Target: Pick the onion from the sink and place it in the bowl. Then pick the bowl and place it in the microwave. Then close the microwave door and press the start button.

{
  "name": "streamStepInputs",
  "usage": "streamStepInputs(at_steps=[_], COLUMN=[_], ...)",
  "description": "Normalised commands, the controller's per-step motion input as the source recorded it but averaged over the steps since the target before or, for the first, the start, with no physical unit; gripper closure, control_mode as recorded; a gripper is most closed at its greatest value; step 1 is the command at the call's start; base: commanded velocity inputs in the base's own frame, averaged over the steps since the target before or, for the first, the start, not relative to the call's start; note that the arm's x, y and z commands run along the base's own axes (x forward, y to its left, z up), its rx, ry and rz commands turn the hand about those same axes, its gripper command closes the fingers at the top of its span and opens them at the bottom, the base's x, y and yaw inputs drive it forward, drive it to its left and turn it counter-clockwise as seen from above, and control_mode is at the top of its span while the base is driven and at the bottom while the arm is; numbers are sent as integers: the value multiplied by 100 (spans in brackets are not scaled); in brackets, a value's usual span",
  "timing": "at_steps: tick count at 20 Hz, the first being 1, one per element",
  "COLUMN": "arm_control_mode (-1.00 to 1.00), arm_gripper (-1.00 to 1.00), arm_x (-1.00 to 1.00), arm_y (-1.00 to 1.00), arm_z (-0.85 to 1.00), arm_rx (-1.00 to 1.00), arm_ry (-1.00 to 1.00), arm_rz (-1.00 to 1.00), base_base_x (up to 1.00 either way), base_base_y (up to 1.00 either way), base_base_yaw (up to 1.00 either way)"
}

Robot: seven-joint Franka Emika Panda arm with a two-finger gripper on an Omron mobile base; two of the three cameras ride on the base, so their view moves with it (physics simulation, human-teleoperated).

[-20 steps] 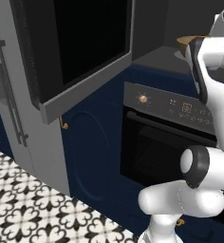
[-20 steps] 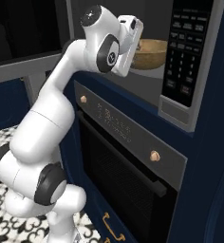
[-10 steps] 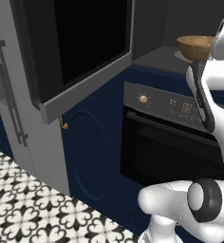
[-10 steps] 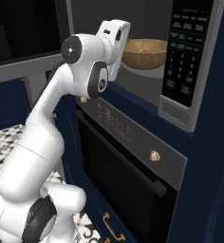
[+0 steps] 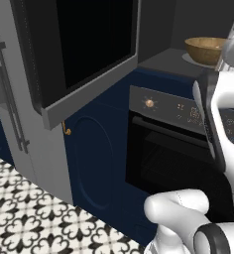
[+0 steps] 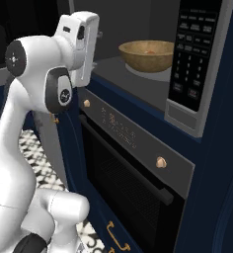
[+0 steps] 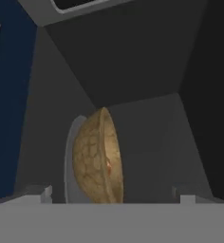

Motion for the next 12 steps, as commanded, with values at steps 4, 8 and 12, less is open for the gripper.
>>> streamStepInputs(at_steps=[4,8,12], arm_control_mode=[-100,-100,-100], arm_gripper=[-100,-100,-100], arm_x=[-100,-100,-96], arm_y=[49,65,93], arm_z=[6,-2,-10], arm_rx=[0,3,-20], arm_ry=[4,0,0], arm_rz=[0,-3,0], base_base_x=[0,0,0], base_base_y=[0,0,0], base_base_yaw=[0,0,0])
